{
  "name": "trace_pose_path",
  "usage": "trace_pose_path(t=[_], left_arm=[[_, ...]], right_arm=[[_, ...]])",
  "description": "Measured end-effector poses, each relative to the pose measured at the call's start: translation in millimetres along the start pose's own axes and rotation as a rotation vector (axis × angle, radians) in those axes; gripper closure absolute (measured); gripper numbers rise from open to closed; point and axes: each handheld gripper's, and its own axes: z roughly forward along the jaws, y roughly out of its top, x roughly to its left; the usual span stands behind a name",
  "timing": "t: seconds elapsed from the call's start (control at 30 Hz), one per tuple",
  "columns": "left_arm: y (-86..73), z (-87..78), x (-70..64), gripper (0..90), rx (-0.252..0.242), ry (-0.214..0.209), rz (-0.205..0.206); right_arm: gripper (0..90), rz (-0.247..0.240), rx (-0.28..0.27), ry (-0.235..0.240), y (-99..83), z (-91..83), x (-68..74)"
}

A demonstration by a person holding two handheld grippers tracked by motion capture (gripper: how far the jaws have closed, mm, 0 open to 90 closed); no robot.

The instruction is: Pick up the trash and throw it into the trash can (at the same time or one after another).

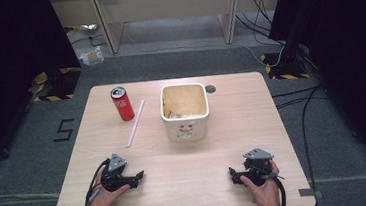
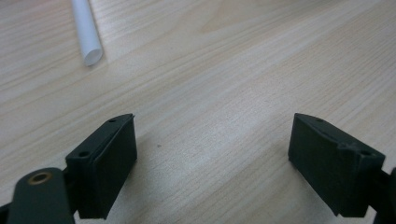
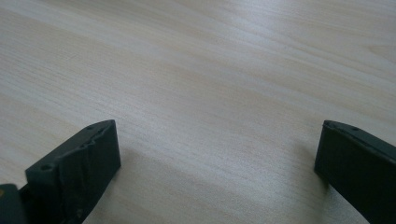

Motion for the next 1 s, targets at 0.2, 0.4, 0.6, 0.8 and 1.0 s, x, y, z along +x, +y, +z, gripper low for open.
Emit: trace_pose_path(t=[0.2, 0.4, 0.6, 0.8, 1.0], left_arm=[[0.0, 0.1, -0.1, 14.5, -0.002, 0.001, -0.002], [0.0, 0.0, 0.1, 14.6, 0.000, -0.001, 0.000], [-0.6, -0.9, 2.4, 15.2, -0.009, -0.016, -0.014], [-0.8, -2.3, 7.7, 17.0, -0.004, 0.000, -0.018], [6.4, -8.9, 20.2, 17.7, -0.020, 0.011, -0.055]], right_arm=[[0.4, -0.002, -0.001, 0.001, 0.0, 0.0, 0.0], [0.4, -0.006, 0.000, 0.005, 0.0, 0.0, 0.1], [0.4, -0.012, 0.000, 0.008, 0.0, 0.0, 0.1], [0.4, -0.016, -0.001, 0.014, 0.0, 0.0, 0.3], [0.4, -0.022, 0.000, 0.019, 0.0, 0.1, 0.2]])
